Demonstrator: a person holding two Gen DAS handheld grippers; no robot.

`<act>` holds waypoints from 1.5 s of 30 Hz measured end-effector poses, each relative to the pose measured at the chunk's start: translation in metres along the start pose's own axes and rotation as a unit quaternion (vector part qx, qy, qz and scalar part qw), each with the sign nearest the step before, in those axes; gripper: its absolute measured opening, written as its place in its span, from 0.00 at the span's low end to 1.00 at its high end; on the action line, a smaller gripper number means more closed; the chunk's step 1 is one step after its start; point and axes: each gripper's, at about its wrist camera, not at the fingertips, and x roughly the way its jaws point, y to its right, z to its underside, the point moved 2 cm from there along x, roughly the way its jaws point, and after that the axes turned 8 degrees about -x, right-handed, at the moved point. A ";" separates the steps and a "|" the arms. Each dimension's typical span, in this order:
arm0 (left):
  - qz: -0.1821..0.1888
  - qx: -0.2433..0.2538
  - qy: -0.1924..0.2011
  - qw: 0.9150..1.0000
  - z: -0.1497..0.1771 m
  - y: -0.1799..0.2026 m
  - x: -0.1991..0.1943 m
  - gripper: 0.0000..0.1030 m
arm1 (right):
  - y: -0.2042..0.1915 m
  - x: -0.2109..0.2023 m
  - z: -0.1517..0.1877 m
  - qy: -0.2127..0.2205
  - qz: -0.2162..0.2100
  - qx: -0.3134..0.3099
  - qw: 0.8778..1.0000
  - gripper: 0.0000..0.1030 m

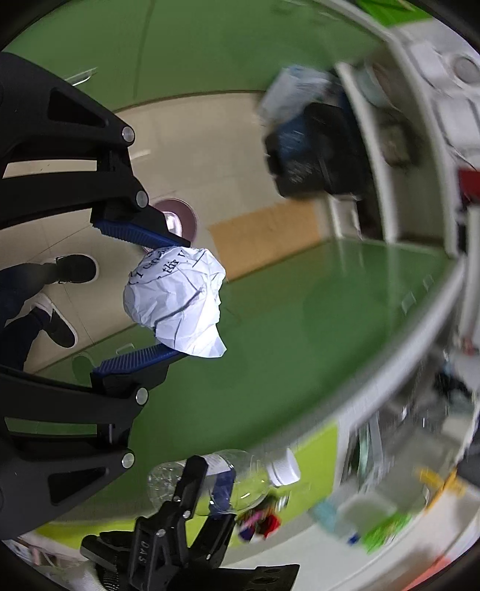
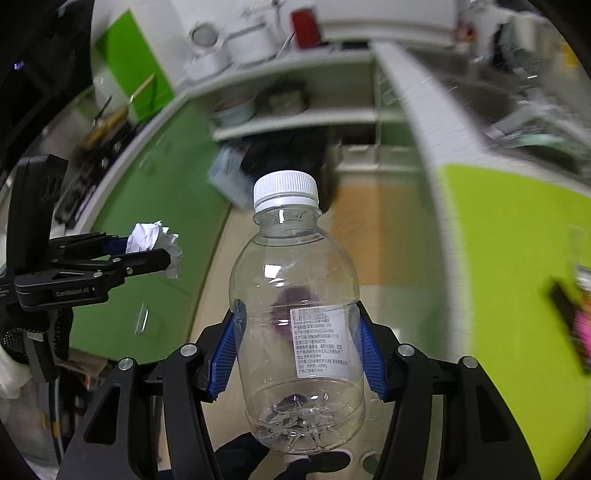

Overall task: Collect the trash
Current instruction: 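Carry paper and bottle down to the pink wastebasket with both tools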

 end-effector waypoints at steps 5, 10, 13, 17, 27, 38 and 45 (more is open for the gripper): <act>-0.003 -0.043 -0.031 0.999 0.008 -0.068 0.083 0.49 | -0.012 0.092 -0.003 -0.039 -0.011 -0.013 0.999 0.55; 0.001 -0.064 -0.065 0.996 0.019 -0.121 0.187 0.49 | -0.004 0.184 0.016 -0.065 -0.012 -0.019 0.998 0.55; 0.003 -0.073 -0.081 0.994 0.028 -0.150 0.253 0.49 | 0.000 0.238 0.028 -0.081 -0.012 -0.017 0.997 0.55; 0.001 -0.084 -0.090 0.992 0.039 -0.180 0.319 0.50 | 0.012 0.297 0.048 -0.098 -0.014 -0.015 0.995 0.55; -0.017 -0.097 -0.111 0.989 0.056 -0.219 0.407 0.76 | 0.031 0.376 0.066 -0.111 -0.022 -0.012 0.993 0.55; -0.026 -0.130 -0.097 0.986 0.052 -0.250 0.409 0.97 | 0.022 0.410 0.066 -0.125 -0.045 -0.023 0.991 0.56; -0.031 -0.157 -0.060 0.985 0.044 -0.277 0.381 0.97 | 0.003 0.442 0.060 -0.129 -0.064 -0.038 0.989 0.57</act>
